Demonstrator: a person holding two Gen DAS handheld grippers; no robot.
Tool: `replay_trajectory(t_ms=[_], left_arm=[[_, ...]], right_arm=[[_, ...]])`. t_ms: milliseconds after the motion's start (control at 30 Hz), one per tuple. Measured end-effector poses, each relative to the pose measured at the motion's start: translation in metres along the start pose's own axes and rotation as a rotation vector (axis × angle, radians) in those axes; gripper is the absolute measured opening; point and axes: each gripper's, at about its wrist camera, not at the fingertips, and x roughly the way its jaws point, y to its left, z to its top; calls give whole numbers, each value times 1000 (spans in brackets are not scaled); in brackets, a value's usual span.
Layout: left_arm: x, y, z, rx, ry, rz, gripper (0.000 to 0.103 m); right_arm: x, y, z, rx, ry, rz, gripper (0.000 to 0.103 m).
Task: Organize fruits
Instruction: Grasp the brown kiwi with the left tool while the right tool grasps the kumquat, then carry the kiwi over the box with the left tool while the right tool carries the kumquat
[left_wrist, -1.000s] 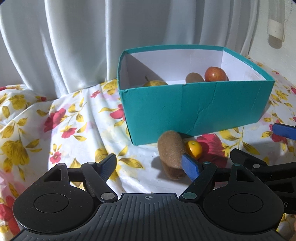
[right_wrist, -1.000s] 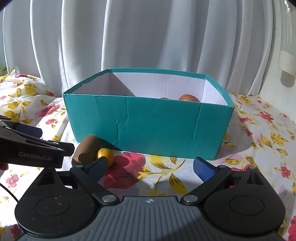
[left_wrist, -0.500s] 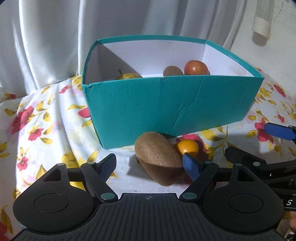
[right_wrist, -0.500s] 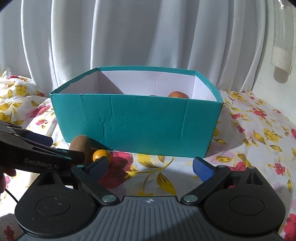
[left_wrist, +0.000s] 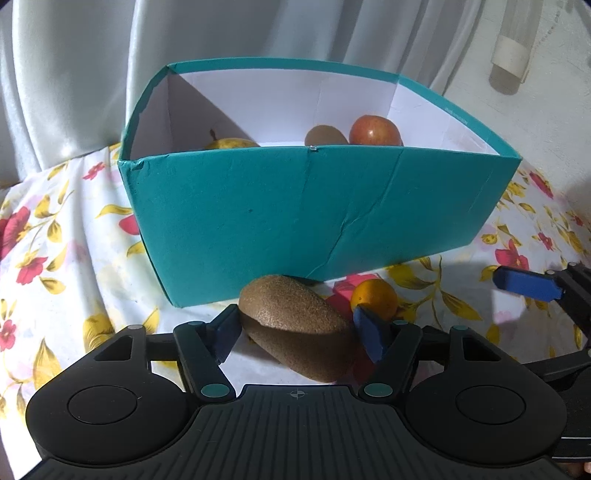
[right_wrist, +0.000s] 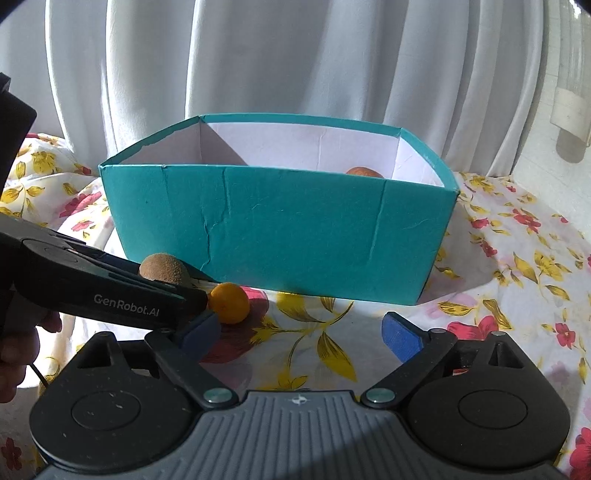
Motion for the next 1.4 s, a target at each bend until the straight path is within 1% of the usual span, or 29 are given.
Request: replay_trajectory(t_ms=[100,167,200,300,367,400,433,467,633,700,733,800,867,1033,1133,1300,1400], left_arm=[[-4,3,-1,-5,3,40,71],[-7,7,-2,-8,7,64,71],[-8,9,-2,-13,10,74,71],[-11,18,-3,-34,19,90,71],[-12,22,-3,-45,20,90,71],[-12,24,-3,-50,20,85,71],[-12,25,-3,-56,21,82,71],[-11,25,-2,-57,22,82,71],[-8,23,-1,-39,17,90,71],[-8,22,-1,-35,15,90,71],[-8,22,-1,-37,16,90,71],[-8,22,-1,-40,19,92,72],[-5,20,0,-35,31,110,71],[-2,18,0,-45,31,131,70],[-4,18,0,-52,32,133,69],[-30,10,4,-31,-13,161,69],[-54,1,19,-38,-42,183,69]], right_arm=[[8,6,1,-21,19,18,85],[13,10,2,-39,28,26,79],[16,12,3,-48,33,32,78],[24,20,4,-81,44,63,69],[32,26,5,-103,58,87,56],[36,29,5,-115,64,94,52],[38,32,6,-126,70,104,45],[39,33,6,-131,60,109,43],[46,37,11,-164,43,123,43],[48,38,11,-168,36,145,36],[49,37,11,-165,34,156,30],[50,38,12,-158,31,159,30],[49,36,12,-148,34,166,30],[40,25,11,-103,47,142,30],[28,17,11,-81,23,117,30],[5,3,18,-64,-20,69,30],[-9,-7,28,-39,-54,39,30]])
